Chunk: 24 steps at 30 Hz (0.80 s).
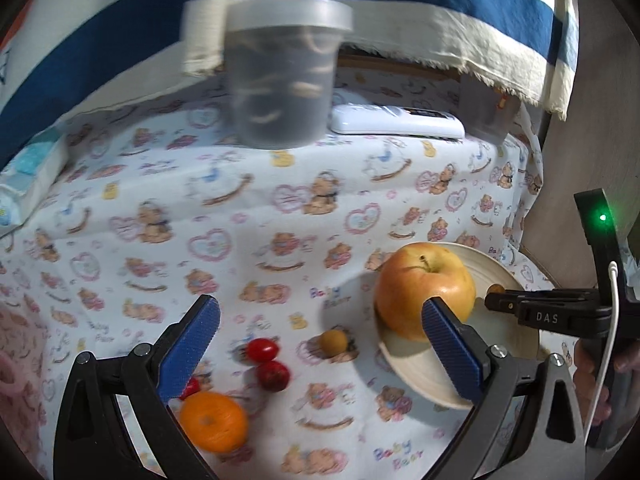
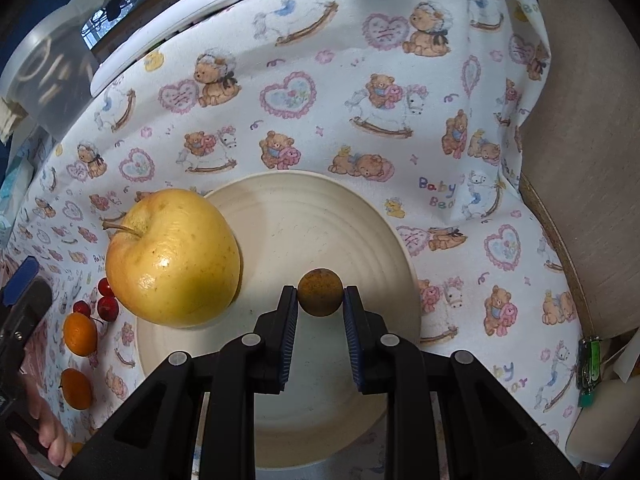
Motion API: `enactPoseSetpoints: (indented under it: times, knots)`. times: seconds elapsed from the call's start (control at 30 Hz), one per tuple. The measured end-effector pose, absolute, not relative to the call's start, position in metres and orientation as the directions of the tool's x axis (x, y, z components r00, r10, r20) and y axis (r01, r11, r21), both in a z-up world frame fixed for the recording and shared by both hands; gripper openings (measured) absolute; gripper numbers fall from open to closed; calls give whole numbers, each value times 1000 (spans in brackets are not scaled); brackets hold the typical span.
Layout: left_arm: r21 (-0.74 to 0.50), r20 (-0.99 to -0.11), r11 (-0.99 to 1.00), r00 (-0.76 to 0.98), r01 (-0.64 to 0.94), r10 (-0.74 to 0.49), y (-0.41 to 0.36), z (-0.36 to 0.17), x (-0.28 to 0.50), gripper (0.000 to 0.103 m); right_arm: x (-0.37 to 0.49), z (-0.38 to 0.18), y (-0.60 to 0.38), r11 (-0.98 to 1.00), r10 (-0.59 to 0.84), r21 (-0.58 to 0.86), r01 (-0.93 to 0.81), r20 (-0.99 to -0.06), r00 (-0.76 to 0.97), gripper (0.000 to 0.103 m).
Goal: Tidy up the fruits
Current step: 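Lower the tan fruit onto the plate rim and open the right tool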
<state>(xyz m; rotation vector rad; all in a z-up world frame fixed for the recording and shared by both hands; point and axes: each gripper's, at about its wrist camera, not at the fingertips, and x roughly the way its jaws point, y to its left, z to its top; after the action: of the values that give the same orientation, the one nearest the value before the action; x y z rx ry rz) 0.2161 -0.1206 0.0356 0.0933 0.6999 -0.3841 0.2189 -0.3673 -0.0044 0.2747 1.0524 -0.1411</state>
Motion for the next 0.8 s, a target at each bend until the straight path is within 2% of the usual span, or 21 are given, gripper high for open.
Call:
enactPoseSetpoints:
  times: [0.07,0.13,0.2,0.23,0.67,0.73,0.8]
  knots:
    - [-39,-637,932,709,361,-302,-113,38,212,100,218,-3,-363,960,10,147,236,-867,498,24]
    - [-34,-630,936,720,350,-292,-104,42,207,100,218,-1,-362,962,5,143,235,-863,505,32]
    - [-33,-621,940,731,338,-285,-93,44,202,100,214,4,-360,963,0,143,229,-849,529,58]
    - [-37,-619,942,733,332,-283,-88,45,200,100,212,7,-360,964,-4,142,226,-838,545,62]
    - [-40,-561,971,799,236,-217,-17,58,162,100,189,49,-330,981,5,134,139,-740,673,64]
    - [-38,-563,974,801,222,-204,-9,58,158,100,184,53,-322,984,13,133,120,-721,693,66]
    - [-42,-545,980,818,192,-184,2,58,155,100,180,57,-312,987,14,125,101,-696,718,71]
